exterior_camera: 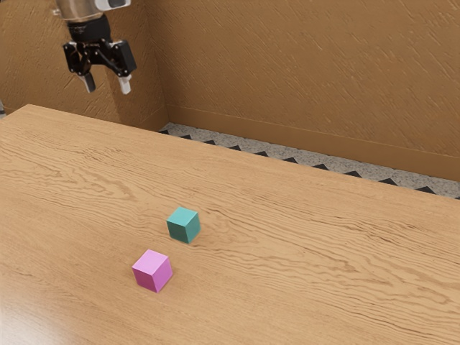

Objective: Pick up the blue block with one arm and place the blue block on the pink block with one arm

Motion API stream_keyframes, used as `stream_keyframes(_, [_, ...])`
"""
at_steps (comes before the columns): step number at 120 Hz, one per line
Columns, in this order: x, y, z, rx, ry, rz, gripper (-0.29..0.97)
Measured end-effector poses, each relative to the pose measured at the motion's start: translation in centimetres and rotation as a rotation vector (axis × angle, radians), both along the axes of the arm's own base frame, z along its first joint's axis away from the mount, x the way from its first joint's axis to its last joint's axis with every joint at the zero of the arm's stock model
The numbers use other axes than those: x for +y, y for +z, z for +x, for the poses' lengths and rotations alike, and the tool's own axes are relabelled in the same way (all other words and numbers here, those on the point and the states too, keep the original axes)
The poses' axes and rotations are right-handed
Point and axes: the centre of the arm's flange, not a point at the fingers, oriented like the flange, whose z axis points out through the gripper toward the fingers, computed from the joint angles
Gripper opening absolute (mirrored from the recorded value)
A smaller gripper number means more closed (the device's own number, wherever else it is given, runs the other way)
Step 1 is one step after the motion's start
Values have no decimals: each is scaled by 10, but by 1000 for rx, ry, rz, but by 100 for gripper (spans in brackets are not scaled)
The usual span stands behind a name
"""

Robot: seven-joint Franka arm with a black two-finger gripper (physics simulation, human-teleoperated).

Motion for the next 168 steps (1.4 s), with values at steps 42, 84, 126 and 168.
stream_keyframes(42, [-18, 87, -36, -144, -14, 44, 68])
stream_keyframes(84, [-122, 9, 26, -22, -241, 327, 68])
stream_keyframes(126, [-71, -218, 98, 182, -255, 165, 68])
stream_keyframes(168, [-66, -311, 86, 89, -230, 67, 68])
